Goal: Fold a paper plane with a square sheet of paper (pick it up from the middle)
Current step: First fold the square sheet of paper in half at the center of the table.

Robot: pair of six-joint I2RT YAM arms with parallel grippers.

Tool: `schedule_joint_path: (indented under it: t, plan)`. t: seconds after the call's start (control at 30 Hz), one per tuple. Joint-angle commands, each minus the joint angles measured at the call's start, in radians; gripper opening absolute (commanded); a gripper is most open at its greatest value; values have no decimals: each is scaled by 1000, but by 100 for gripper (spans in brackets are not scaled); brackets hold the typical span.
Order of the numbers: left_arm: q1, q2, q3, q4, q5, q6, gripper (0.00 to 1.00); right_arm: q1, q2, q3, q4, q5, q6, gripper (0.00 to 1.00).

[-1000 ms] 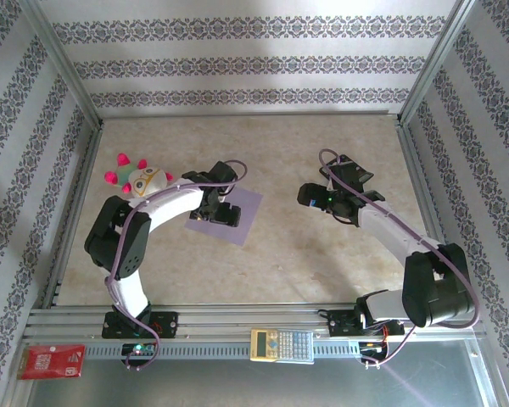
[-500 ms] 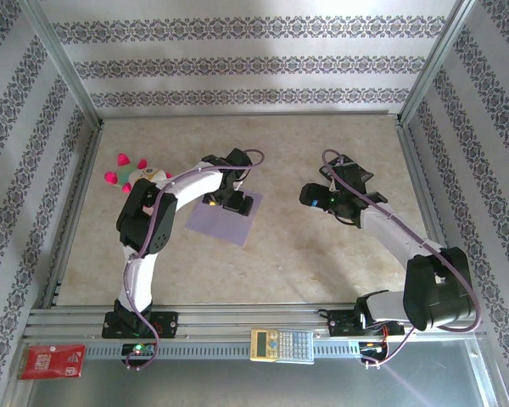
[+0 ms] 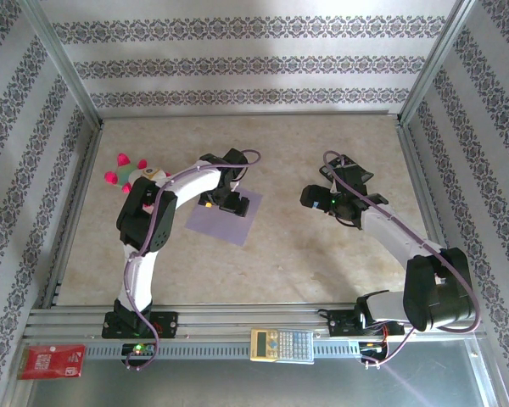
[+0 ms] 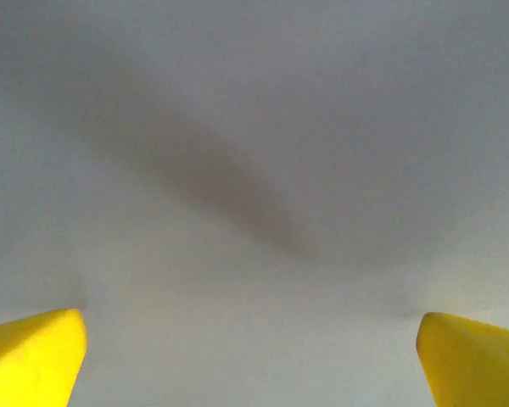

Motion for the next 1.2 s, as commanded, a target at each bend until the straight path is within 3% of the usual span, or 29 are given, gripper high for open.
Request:
schedule_joint_path:
  t: [0.0, 0.6, 1.17]
  plan:
    - [10, 44, 28, -51, 3, 7, 100, -7, 5, -15, 14, -21, 16, 98]
    - [9, 67, -37, -42, -2, -11, 100, -9, 13, -19, 20, -23, 26, 98]
    - [6, 74, -28, -40, 30, -11, 92, -9, 16, -22, 24, -24, 27, 98]
